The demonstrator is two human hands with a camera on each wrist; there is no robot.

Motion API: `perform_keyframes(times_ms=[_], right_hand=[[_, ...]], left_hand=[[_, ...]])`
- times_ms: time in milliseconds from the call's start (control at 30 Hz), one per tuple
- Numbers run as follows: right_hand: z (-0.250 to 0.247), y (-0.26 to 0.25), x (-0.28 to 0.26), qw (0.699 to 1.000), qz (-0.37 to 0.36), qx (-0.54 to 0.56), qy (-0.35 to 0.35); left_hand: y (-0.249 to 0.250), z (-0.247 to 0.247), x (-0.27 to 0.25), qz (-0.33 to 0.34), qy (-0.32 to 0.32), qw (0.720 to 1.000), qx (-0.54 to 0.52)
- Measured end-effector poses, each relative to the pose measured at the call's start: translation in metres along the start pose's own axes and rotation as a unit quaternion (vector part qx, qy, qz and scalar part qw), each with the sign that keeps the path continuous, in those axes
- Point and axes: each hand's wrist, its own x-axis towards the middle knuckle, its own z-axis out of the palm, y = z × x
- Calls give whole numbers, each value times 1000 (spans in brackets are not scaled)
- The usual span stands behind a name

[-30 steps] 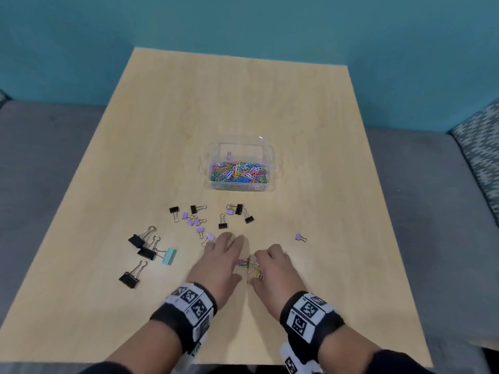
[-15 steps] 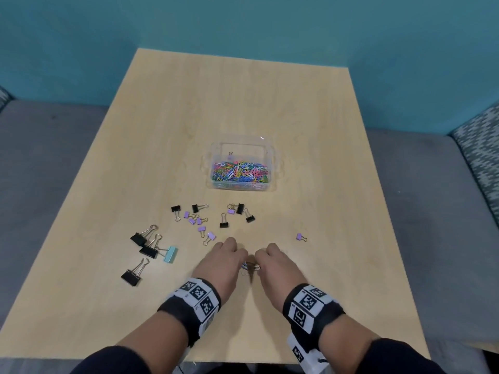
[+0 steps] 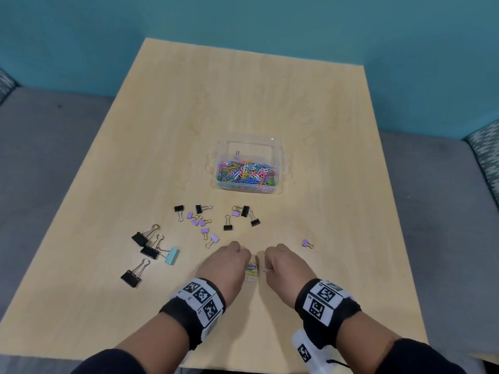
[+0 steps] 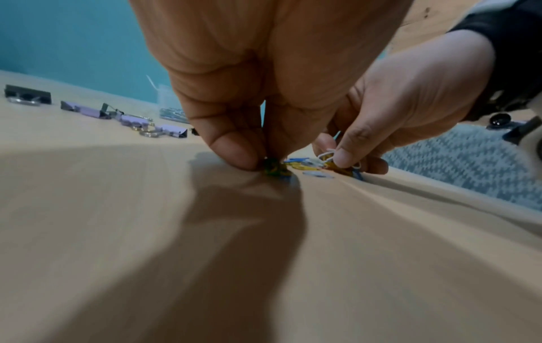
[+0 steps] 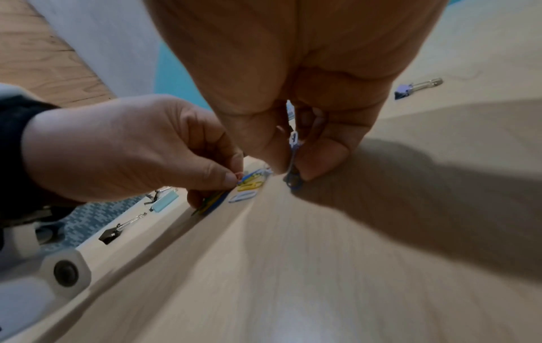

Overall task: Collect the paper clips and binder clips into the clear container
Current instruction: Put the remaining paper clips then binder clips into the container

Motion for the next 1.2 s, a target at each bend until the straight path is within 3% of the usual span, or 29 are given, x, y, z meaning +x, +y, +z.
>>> perform_keyframes(times_ms=[233,500,600,667,767,867,967,1067,1200], right_hand=[[-9,7,5,999,-6,13,-37],[-19,17,9,975,82,195,-61],[-29,16,15,959,103,257,-59],[-40,15,19,947,102,298,-58],[-69,8,35,945,67,320,-27],[-108,-5,68,949,40,308,46],[-137,-20,101,944,28,309,110],[-148,-33,121,942,35,310,120],[-142,-33,119,951,40,279,129]], left_hand=[[-3,-4,-1,15,-7,1000,-7],[-1,-1,-4,68,-15,998,14],[-4,-3,3,39,-27,998,-44],[-9,-12,9,-20,-27,988,-154],[-22,-40,28,-100,27,944,-313],[-34,-88,64,-115,127,913,-370],[-41,-128,101,-113,180,887,-411],[-44,-142,121,-114,180,881,-422],[-54,-128,111,-121,187,903,-368]])
